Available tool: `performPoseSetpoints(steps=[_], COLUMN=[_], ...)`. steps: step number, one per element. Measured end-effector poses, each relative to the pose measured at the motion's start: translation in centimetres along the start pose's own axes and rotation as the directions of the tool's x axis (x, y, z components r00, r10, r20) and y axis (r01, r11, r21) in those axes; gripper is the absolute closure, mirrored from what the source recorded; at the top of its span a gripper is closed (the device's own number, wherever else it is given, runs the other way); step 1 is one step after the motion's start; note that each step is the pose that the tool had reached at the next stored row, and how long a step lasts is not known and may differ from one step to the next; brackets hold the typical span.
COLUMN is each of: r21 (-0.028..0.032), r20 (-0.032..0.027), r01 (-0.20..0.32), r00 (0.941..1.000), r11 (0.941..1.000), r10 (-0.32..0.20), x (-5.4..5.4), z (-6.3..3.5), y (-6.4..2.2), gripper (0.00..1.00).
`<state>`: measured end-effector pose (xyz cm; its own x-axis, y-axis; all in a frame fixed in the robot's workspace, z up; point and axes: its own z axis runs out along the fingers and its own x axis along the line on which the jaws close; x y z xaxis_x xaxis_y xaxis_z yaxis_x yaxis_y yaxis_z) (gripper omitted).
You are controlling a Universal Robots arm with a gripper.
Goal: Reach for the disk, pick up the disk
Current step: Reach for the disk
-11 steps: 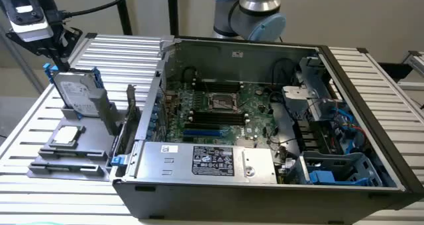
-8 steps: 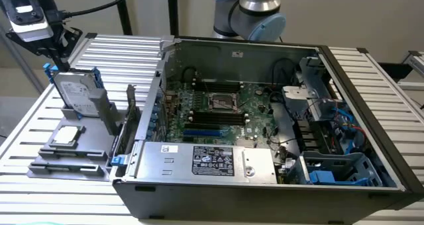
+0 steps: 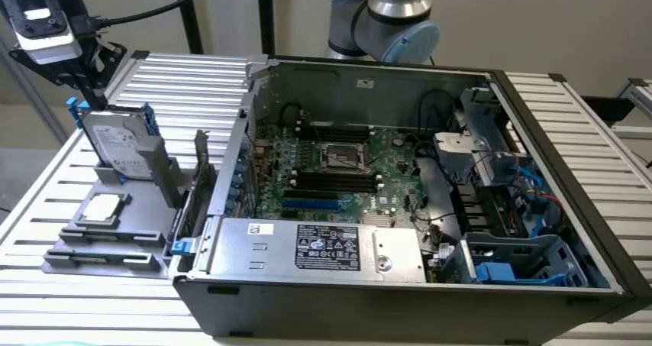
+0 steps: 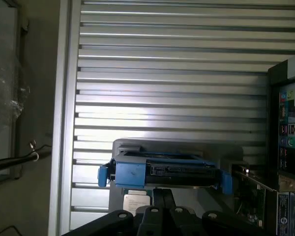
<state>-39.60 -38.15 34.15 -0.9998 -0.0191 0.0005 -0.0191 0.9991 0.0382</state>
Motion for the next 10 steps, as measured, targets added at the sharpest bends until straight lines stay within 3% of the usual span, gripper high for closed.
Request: performPoseSetpoints(steps=[4,10], r21=[0.0001,0.0], r20=[-0.0002,0.0002], r01=[-0.001,-0.006], r00=[1.0,1.0], r11=[1.0,1.0], r10=[0.001,0.006], x=[0.1,1.7], z=[-0.01,-0.01], y=[0.01,0.26], gripper=[0.89,0.89])
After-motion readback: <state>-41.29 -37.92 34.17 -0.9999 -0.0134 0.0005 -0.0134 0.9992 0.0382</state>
